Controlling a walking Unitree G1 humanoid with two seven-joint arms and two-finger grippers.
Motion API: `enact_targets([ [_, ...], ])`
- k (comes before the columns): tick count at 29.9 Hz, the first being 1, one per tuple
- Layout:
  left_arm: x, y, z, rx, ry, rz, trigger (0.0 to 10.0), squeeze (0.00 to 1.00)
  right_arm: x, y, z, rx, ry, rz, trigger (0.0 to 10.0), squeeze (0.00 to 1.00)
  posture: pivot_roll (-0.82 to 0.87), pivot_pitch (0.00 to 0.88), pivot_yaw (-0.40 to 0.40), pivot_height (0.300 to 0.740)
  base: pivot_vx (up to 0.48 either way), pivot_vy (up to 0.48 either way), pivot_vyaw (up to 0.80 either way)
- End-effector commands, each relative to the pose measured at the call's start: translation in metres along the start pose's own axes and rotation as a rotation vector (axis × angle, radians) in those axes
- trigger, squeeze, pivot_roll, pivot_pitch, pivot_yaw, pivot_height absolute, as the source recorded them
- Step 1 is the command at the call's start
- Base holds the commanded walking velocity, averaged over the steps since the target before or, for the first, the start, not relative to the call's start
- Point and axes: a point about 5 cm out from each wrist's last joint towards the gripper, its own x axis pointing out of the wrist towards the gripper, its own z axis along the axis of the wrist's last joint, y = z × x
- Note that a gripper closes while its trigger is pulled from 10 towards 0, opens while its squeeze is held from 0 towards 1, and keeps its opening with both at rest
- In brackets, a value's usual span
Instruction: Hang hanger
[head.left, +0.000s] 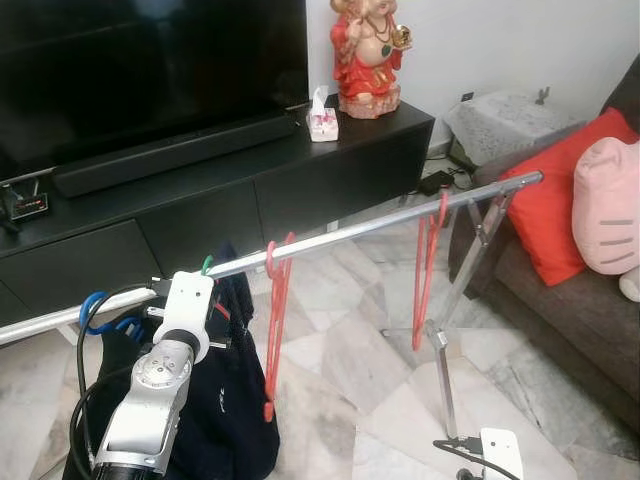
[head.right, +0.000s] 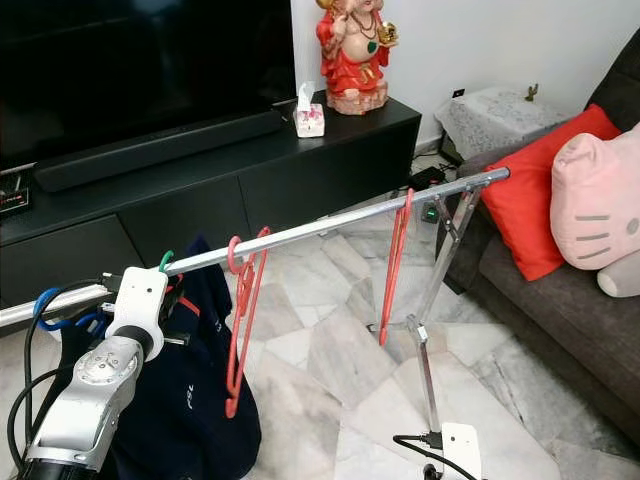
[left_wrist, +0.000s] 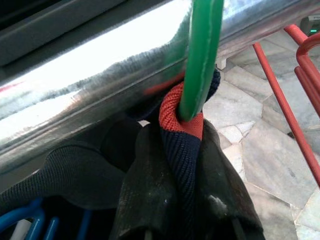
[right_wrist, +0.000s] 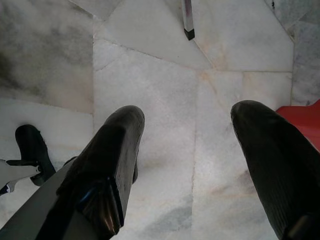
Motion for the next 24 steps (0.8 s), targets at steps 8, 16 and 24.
enact_targets([
  [8,0.004,-0.005,0.008,-0.011,-0.004,-0.029,10.0,0.0,0.0,0.001,0.001,0.004,-0.001,0.004,10.0,0.0,-0.07,0.0,0.03,0.74,0.0,0.0,0.0],
  [16,-0.001,-0.016,0.008,0.003,-0.012,-0.112,10.0,0.52,0.0,0.001,0.001,0.008,0.0,0.006,10.0,0.0,-0.06,0.0,0.031,0.74,0.0,0.0,0.0],
  [24,-0.004,-0.015,0.007,-0.004,-0.017,-0.113,10.0,0.94,0.0,0.001,0.002,0.004,-0.001,0.011,10.0,0.0,-0.06,0.0,0.028,0.74,0.0,0.0,0.0],
])
